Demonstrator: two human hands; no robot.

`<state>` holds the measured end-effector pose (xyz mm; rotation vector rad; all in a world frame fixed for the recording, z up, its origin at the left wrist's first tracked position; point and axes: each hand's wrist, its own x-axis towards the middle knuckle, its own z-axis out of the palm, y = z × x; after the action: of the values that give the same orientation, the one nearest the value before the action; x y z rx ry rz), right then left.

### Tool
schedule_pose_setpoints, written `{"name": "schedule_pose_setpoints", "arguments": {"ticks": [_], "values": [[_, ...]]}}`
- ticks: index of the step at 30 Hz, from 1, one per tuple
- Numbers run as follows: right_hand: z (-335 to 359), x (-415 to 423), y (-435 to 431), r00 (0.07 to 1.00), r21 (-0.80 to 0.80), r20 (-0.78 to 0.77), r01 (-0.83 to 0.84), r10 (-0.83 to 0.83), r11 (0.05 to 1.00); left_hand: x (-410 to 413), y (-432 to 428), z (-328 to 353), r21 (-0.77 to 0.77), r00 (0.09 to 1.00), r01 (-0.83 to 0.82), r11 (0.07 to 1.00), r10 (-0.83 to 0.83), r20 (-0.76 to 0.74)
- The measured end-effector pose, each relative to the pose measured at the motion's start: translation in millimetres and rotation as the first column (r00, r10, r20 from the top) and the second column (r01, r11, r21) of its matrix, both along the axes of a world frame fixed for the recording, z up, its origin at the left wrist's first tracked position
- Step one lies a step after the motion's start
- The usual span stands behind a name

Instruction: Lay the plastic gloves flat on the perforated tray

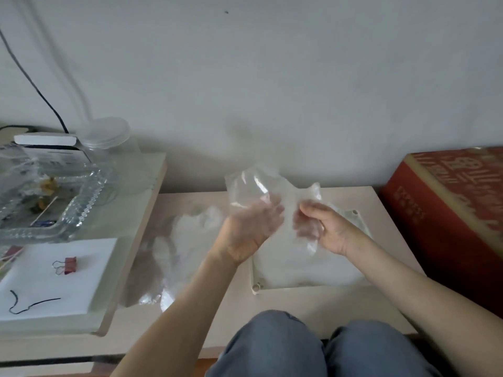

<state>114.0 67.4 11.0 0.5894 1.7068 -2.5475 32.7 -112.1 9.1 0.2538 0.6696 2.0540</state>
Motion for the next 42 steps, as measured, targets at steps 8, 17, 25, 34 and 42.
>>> {"name": "schedule_pose_setpoints", "arguments": {"ticks": [8,17,25,34,42], "values": [[-46.8,33.0,44.5,0.972,0.551,0.181,0.028,-0.152,0.834,8.5,21.3,-45.8,-0.695,0.897,-0.249,0.674,-0.110,-0.428],[-74.7,41.9,58.7,0.946,0.635,0.293,-0.085,-0.138,0.768,3.8,43.5,-73.2,-0.785,0.757,-0.477,0.396,-0.269,-0.595],[-73.2,46.0,67.9,0.964,0.381,0.264,-0.116,0.012,0.917,-7.9,44.3,-80.0,-0.698,0.508,-0.627,0.347,-0.497,-0.703],[-64.9,30.6,72.8,0.982,0.278,0.182,0.001,-0.054,0.961,-2.5,51.4,-75.4,-0.641,0.480,-0.581,0.501,-0.426,-0.767],[-68.1,14.8,75.9,0.968,0.603,0.148,0.074,-0.202,0.795,-3.3,54.2,-82.5,-0.678,0.464,-0.639,0.364,-0.519,-0.717]]}}
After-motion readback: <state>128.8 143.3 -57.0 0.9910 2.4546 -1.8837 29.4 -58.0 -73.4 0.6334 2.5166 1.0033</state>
